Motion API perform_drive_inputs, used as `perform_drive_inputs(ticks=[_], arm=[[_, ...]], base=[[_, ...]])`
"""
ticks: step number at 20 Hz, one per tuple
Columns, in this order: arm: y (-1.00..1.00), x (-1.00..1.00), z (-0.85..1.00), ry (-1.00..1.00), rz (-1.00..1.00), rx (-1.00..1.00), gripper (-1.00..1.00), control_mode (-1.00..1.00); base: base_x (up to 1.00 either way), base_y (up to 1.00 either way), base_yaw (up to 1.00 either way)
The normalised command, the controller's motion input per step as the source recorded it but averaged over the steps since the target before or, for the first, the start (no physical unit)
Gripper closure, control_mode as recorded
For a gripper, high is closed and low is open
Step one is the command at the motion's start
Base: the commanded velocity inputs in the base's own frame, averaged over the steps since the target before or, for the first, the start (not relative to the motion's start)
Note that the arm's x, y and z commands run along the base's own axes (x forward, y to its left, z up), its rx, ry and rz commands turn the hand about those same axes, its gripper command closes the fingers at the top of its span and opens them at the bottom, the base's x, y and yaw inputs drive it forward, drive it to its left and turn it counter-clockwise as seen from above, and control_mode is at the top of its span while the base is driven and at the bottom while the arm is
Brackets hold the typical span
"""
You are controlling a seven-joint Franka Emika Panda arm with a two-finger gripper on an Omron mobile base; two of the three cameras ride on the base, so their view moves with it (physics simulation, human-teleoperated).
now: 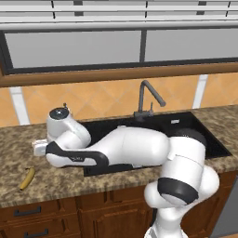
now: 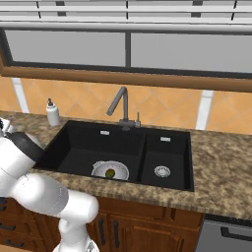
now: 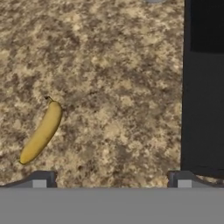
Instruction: Put the colander in the sink, put the banana, mango in the colander, and turn on the sink faucet and pour water over the colander.
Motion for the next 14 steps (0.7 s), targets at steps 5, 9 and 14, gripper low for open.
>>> perform_drive_inputs(ticks=[5,9,14], arm=[[0.46,-0.01,-0.35,0.08,0.00,-0.02,-1.00,-1.00],[0.47,0.00,-0.11,0.00,0.00,-0.05,-1.00,-1.00],[0.43,0.00,-0.01,0.03,-0.01,-0.11,-1.00,-1.00]], base=[[0.00,0.00,0.00],[0.00,0.00,0.00],[0.00,0.00,0.00]])
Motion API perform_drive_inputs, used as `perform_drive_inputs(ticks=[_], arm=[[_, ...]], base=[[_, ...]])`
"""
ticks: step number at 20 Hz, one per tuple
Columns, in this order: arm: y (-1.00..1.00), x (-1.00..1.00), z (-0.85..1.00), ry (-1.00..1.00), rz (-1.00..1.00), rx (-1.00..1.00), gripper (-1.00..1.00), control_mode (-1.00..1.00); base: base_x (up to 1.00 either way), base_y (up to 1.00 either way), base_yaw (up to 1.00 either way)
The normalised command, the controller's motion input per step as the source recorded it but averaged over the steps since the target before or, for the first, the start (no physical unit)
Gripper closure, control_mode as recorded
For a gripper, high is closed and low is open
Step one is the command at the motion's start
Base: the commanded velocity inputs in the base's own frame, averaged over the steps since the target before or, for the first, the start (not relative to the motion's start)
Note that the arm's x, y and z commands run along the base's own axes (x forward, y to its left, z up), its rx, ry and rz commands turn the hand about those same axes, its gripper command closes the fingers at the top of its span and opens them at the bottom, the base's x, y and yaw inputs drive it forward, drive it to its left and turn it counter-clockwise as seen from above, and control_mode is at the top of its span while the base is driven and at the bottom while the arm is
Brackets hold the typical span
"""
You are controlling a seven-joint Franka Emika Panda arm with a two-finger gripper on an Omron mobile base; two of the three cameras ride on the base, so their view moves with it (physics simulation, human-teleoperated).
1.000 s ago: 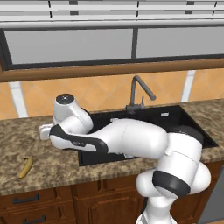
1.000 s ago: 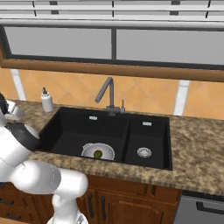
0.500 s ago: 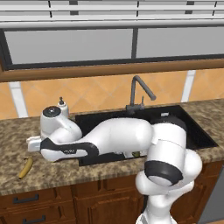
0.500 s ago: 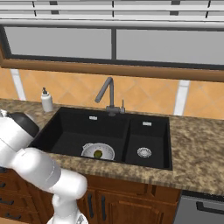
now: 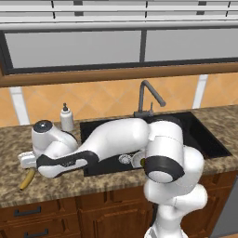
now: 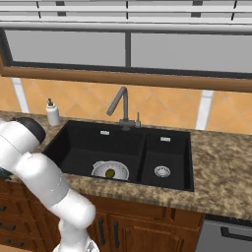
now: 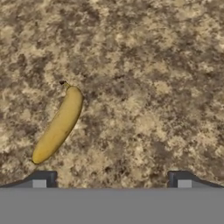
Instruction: Put the colander in the sink, put the banana, mango in the colander, and turn on the sink faucet and pour water over the colander.
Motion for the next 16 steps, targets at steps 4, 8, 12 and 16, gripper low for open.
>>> perform_drive_inputs(ticks=[4,8,12,16], arm=[[0.28,0.00,-0.07,0.09,-0.04,-0.06,-1.00,-1.00],[0.30,0.00,-0.08,0.06,-0.04,-0.05,-1.00,-1.00],[0.22,0.01,-0.25,0.04,-0.04,-0.07,-1.00,-1.00],[0.00,0.00,-0.39,-0.01,-0.02,-0.01,-1.00,-1.00]], base=[[0.00,0.00,0.00],[0.00,0.00,0.00],[0.00,0.00,0.00],[0.00,0.00,0.00]])
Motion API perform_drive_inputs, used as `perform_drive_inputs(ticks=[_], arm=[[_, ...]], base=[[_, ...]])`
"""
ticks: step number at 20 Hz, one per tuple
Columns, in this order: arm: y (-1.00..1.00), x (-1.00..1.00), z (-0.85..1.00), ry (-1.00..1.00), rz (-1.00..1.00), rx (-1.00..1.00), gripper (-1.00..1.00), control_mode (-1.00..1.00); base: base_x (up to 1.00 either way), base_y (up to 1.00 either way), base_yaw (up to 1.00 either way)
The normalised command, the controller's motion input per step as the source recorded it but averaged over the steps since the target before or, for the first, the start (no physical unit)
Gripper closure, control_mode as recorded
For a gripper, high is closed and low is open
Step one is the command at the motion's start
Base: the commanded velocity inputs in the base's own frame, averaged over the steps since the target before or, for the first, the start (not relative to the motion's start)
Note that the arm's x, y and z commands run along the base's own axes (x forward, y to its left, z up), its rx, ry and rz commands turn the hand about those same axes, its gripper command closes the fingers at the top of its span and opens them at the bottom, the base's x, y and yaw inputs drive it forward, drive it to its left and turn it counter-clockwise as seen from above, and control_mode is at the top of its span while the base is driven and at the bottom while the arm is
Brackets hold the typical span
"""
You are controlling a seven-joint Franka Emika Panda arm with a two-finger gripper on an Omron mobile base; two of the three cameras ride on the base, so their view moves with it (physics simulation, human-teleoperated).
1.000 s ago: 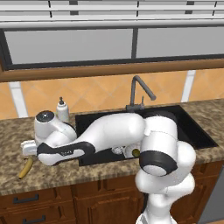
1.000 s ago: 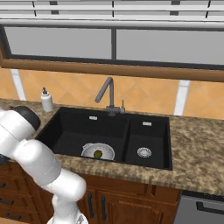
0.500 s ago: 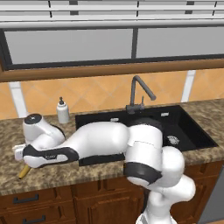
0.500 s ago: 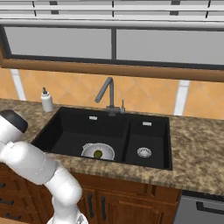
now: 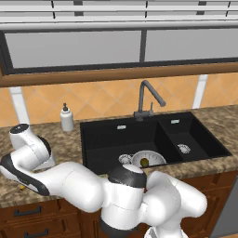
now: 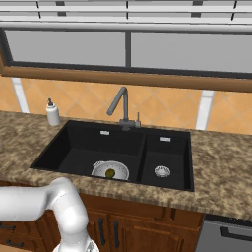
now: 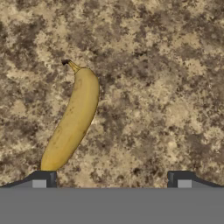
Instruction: Put the colander in the sink, put the banana, mango in the colander, and turn on the sink faucet and pour water over the colander.
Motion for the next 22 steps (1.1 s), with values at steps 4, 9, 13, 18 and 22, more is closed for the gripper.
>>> perform_drive_inputs(ticks=[4,9,13,18,22], arm=[[0.00,0.04,-0.32,-0.05,-0.02,0.00,-1.00,-1.00],[0.02,0.19,-0.33,-0.06,-0.03,0.01,-1.00,-1.00],[0.20,0.27,-0.21,-0.11,-0.02,0.04,-1.00,-1.00],[0.24,0.27,-0.14,-0.08,-0.02,0.04,-1.00,-1.00],[0.14,0.24,-0.20,-0.03,-0.04,0.02,-1.00,-1.00]], base=[[0.00,0.00,0.00],[0.00,0.00,0.00],[0.00,0.00,0.00],[0.00,0.00,0.00],[0.00,0.00,0.00]])
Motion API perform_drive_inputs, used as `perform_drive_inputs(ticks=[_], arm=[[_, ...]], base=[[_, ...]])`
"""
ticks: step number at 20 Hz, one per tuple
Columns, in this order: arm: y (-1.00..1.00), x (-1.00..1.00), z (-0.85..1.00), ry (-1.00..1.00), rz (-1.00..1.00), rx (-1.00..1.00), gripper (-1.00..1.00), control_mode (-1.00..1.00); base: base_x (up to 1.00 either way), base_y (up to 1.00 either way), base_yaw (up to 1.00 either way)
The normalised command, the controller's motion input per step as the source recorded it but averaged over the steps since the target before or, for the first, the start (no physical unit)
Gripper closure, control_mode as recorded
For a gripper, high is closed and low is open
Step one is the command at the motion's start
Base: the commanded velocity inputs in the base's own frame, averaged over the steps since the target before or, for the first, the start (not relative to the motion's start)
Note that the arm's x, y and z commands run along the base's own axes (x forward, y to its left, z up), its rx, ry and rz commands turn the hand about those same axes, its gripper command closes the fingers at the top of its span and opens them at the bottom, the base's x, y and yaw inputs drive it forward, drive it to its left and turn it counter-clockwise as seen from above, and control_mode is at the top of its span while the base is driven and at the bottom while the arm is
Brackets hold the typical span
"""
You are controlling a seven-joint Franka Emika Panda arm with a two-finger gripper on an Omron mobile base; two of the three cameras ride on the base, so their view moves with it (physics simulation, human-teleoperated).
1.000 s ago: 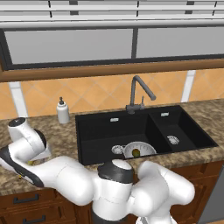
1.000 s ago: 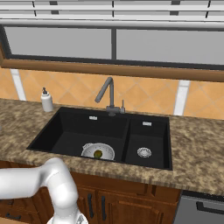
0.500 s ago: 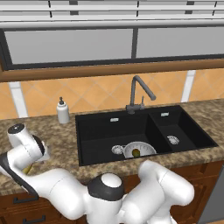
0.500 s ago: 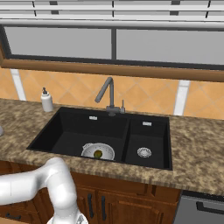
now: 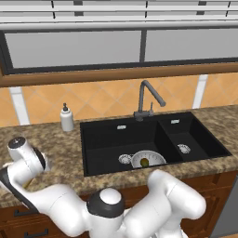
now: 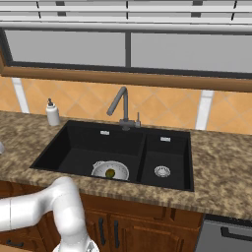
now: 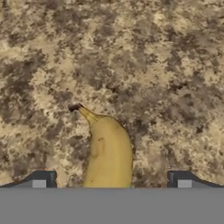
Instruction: Put the colander in the sink, put the banana, mango in the colander, and turn on the sink faucet and pour water over the colander.
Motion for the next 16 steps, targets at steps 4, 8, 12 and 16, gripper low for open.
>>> perform_drive_inputs(ticks=[4,8,12,16], arm=[[0.01,0.01,-0.33,-0.01,-0.08,0.01,-1.00,-1.00],[-0.01,-0.16,-0.35,-0.03,-0.10,0.04,1.00,-1.00],[-0.44,-0.46,-0.39,-0.11,-0.18,0.15,1.00,-1.00],[-0.38,-0.32,-0.24,-0.07,-0.17,0.17,1.00,-1.00]], base=[[0.00,0.00,0.00],[0.00,0.00,0.00],[0.00,0.00,0.00],[0.00,0.00,0.00]])
